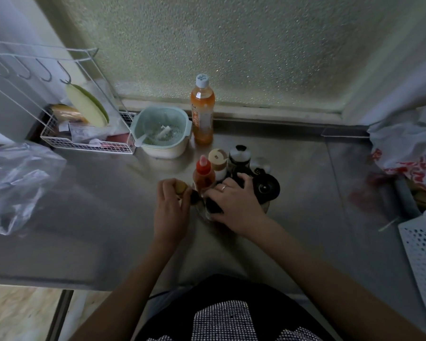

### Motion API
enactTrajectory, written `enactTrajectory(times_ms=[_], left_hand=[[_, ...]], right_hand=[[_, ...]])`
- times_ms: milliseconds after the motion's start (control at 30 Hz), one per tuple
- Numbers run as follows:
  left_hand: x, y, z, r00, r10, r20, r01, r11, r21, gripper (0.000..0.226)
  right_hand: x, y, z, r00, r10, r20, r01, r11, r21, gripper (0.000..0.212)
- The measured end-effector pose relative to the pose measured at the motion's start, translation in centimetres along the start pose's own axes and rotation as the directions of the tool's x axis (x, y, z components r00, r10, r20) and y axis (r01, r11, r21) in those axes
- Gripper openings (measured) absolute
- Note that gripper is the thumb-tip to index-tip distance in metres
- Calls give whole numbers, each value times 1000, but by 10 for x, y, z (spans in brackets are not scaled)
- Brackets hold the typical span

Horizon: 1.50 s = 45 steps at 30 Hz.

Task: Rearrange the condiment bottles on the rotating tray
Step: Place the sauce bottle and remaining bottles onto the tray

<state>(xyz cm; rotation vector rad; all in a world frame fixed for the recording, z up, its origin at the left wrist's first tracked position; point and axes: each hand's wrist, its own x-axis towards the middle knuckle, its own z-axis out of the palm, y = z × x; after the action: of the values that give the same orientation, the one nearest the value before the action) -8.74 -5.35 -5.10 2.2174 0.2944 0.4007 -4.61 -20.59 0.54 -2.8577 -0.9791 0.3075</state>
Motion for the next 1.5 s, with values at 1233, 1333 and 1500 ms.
enactTrajectory(times_ms=[1233, 1333, 1500], left_hand=[[-14, 11, 6, 962, 139, 234, -163, 983, 87, 40], [-15, 9, 5, 964, 146, 222, -166, 984, 70, 41], [-16, 9, 5, 964, 150, 220, -170, 983, 73, 40]], right_hand=[[-43, 31, 69, 928, 252, -275, -134, 913, 385, 32], [-52, 26, 69, 861, 278, -427, -65, 891, 450, 26], [-48, 17, 75, 944, 201, -262, -124, 951, 284, 52]])
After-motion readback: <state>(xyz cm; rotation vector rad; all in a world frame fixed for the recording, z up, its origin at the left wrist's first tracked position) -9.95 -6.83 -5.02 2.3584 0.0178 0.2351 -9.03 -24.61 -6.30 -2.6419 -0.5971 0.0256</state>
